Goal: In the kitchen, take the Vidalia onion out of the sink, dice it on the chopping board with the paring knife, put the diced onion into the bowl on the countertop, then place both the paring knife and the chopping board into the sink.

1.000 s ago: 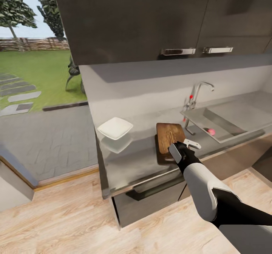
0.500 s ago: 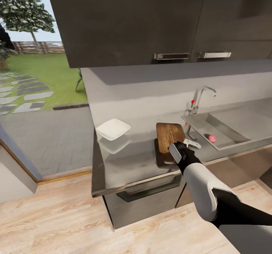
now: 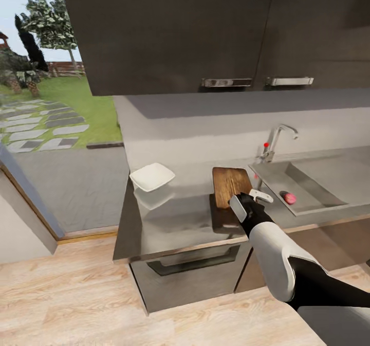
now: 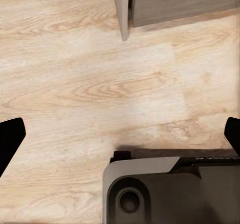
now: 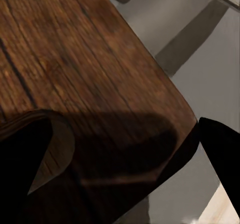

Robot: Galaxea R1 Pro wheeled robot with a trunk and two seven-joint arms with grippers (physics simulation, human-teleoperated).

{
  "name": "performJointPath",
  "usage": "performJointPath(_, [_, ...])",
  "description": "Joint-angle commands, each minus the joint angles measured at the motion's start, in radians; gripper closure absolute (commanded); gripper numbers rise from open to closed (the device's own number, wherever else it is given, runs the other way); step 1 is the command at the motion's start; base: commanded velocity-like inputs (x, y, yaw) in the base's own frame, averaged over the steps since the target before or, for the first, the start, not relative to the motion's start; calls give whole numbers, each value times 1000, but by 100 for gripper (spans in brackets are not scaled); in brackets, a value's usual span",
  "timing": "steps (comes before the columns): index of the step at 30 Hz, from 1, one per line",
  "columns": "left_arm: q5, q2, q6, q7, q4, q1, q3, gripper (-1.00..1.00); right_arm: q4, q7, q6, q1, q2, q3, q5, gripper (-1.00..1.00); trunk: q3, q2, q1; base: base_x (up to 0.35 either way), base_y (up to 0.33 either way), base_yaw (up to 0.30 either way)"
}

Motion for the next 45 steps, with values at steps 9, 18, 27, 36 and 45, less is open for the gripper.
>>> performJointPath(9, [0,0,-2,0,-1,0,1,-100,-3,-4,5,0,0,0,-6,100,9,-2,1,0,-290,175])
performJointPath(18, [0,1,-2,0,0,0,1,-100,-4,163,12,0,-9,6,4,100,11,-2,1,0,-209,21])
performJointPath(27, [0,1,-2,0,0,0,-1,-100,-5,551,83,0,-63,20,253,100,11,-2,1,0,-12,0])
performJointPath(36, [0,1,-2,0,0,0,1,-100,-16,1037,147,0,-168,49,383,100,11,-2,1,0,0,0])
performJointPath(45, [0,1,-2,0,0,0,1,-100,-165,1271,266,0,-192,142,592,100,11,-2,1,0,0,0])
